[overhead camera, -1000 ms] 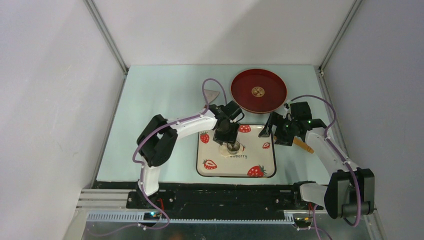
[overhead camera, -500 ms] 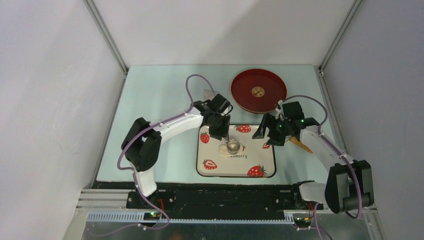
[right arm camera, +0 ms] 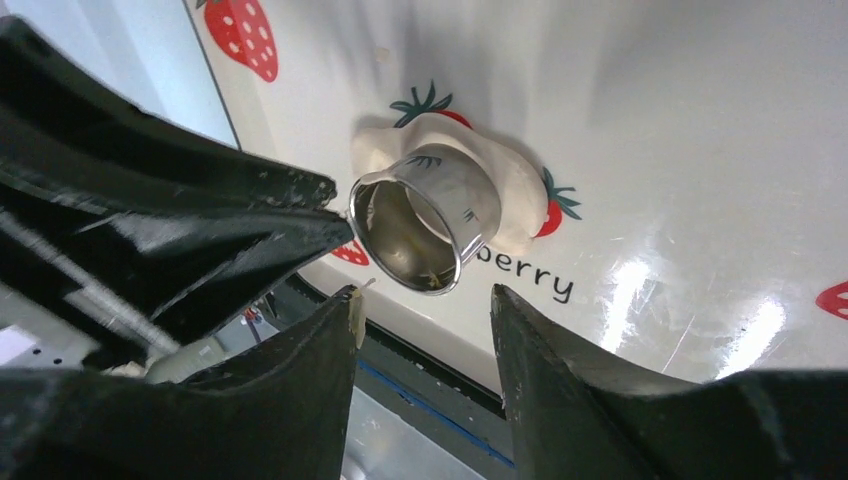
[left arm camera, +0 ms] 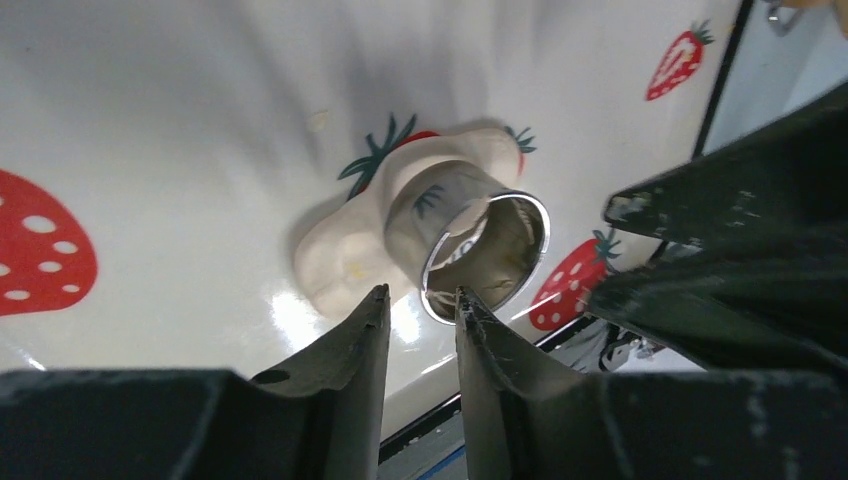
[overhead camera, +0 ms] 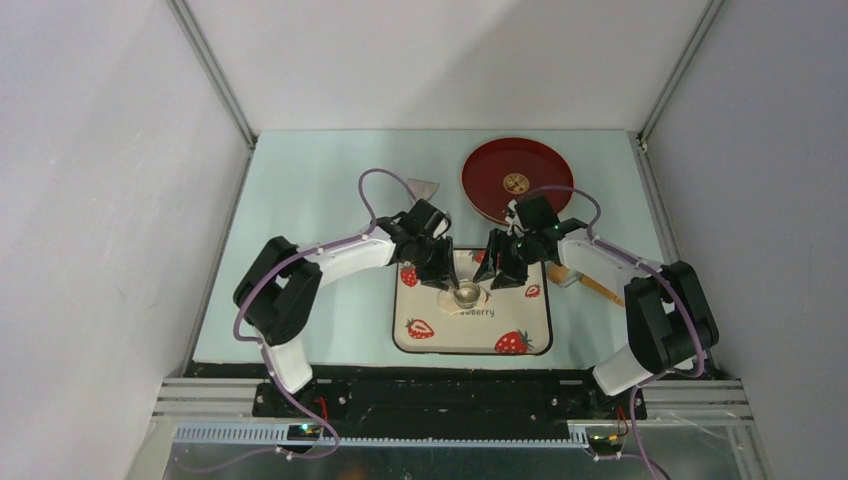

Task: Roll out the dumpling wrappers from the dough

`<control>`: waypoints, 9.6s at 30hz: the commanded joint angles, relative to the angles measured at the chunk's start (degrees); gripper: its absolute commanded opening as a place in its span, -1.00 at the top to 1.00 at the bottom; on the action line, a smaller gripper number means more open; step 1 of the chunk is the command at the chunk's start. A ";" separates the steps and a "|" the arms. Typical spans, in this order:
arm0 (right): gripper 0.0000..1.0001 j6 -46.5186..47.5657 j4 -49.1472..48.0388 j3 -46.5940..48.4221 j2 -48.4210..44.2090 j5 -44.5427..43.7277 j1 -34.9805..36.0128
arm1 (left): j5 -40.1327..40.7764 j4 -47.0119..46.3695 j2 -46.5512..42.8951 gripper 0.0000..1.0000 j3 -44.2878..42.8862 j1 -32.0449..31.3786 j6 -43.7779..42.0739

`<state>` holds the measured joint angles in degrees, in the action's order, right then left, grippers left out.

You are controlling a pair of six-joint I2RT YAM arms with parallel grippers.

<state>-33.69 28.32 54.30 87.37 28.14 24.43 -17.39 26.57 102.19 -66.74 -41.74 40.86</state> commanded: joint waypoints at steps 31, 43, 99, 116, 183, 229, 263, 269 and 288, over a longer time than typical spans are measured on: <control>0.37 -0.61 -2.47 2.03 8.46 3.25 0.98 | -1.59 -4.24 1.21 0.56 -0.04 -0.75 -0.65; 0.65 -0.77 -2.61 2.01 9.88 3.15 1.06 | -1.91 -3.52 2.20 0.79 -0.44 -0.92 -1.13; 1.00 1.23 4.55 6.53 18.95 -3.79 4.13 | 0.58 -0.32 7.60 1.00 1.72 -2.48 -1.52; 1.00 1.85 4.16 6.19 21.22 -1.35 3.62 | 1.08 -0.38 9.12 1.00 2.60 -2.66 -2.40; 0.64 4.33 13.82 8.69 15.86 -1.59 1.89 | -2.92 2.61 2.10 0.59 -0.59 1.31 -3.44; -0.60 6.97 14.84 4.49 -3.75 5.91 -8.52 | -14.10 -34.40 -9.54 0.20 28.22 8.72 17.06; -0.59 7.86 14.65 3.67 -2.15 5.43 -7.23 | -10.78 -32.72 -8.42 1.00 22.73 6.02 11.82; -0.60 7.75 14.06 2.77 -1.99 5.60 -6.79 | -12.33 -33.04 -9.73 1.00 21.95 5.64 10.18; -0.60 8.45 14.61 2.81 -2.03 5.62 -6.72 | -7.72 -27.97 -5.43 0.28 23.94 5.71 10.25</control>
<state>-26.22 43.13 57.06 85.41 33.69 17.47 -26.09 -2.39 95.24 -42.70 -35.66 51.99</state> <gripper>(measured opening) 0.798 0.382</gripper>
